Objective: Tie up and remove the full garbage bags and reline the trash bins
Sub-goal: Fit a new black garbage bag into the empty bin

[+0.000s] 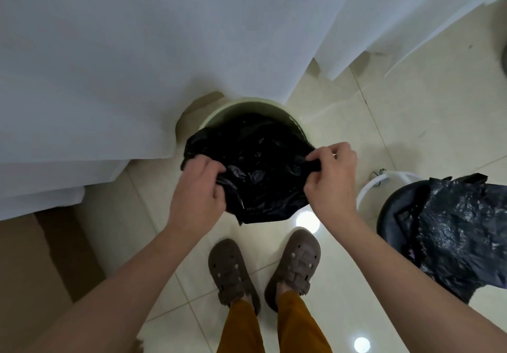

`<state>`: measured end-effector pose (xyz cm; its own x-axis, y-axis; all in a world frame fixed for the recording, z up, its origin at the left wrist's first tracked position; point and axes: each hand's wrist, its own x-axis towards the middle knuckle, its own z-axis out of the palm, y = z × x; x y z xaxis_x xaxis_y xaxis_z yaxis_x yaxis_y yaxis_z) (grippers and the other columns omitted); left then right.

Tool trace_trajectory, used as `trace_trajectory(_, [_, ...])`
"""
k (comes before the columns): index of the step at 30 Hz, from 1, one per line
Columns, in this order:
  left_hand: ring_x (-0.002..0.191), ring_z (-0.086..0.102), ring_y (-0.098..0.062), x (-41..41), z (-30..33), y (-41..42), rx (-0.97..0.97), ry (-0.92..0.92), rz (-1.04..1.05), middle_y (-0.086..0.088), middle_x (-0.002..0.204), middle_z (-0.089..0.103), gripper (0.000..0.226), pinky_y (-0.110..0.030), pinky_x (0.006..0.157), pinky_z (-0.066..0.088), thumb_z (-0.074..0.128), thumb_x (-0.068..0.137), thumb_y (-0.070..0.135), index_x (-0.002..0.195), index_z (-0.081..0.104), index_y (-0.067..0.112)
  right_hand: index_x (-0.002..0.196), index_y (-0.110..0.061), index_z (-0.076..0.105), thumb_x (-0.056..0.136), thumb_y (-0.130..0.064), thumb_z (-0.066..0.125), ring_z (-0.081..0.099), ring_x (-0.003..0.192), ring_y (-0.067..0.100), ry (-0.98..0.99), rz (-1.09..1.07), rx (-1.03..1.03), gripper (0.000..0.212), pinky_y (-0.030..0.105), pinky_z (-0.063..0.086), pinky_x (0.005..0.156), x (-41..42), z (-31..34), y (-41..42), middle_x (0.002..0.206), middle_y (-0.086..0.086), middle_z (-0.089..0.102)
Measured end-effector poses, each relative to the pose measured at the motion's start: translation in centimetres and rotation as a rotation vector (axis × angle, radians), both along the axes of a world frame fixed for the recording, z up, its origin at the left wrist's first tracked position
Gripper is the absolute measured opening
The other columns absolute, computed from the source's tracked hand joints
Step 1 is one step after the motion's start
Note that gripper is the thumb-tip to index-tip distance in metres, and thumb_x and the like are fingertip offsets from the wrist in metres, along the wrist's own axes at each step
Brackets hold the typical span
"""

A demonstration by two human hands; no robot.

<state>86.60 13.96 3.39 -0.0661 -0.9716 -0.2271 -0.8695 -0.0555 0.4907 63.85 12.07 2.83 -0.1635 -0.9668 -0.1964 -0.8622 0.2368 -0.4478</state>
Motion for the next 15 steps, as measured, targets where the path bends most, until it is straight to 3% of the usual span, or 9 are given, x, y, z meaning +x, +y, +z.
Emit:
trace_trajectory(4, [0.105,0.053,-0.023,-1.0,-1.5,-1.3,0.147,-0.115,-0.205,-0.009,0.115,0.056,0.034,-0.03,0.077,0.045,0.051,0.088,0.002,0.121,0.058,0.004,0.104,-0.005,0.069,0.074,0.006,0.057,0.041,0.1,0.027,0.063,0.13,0.006,0.034,0.026,0.037,0.07,1.9,-0.1,-1.0,0.107,0.012,0.046])
trace_trajectory(8, [0.097,0.055,-0.027,-1.4,-2.1,-1.8,0.142,-0.42,-0.217,-0.01,0.111,0.059,0.029,-0.034,0.077,0.043,0.046,0.093,0.019,0.119,0.053,0.007,0.106,-0.008,0.068,0.074,-0.003,0.058,0.04,0.1,0.03,0.238,0.103,0.045,0.034,0.028,0.027,0.079,2.0,-0.7,-2.0,0.116,0.013,0.048])
trace_trajectory(12, [0.107,0.051,-0.026,-0.9,-2.2,-1.6,0.159,-0.543,-0.305,-0.009,0.125,0.051,0.037,-0.033,0.088,0.039,0.052,0.089,0.015,0.125,0.049,0.008,0.103,-0.008,0.071,0.076,-0.001,0.059,0.037,0.115,0.032,0.128,0.144,0.036,0.03,0.035,0.034,0.088,2.2,-0.6,-1.9,0.136,0.013,0.045])
trace_trajectory(15, [0.112,0.046,-0.03,-0.6,-1.8,-1.7,0.119,-0.609,-0.359,-0.015,0.143,0.038,0.042,-0.038,0.093,0.038,0.062,0.081,0.013,0.122,0.056,0.005,0.108,-0.011,0.07,0.079,-0.005,0.057,0.032,0.123,0.032,0.123,0.215,0.087,0.032,0.039,0.032,0.096,2.9,-1.2,-2.5,0.145,0.01,0.04])
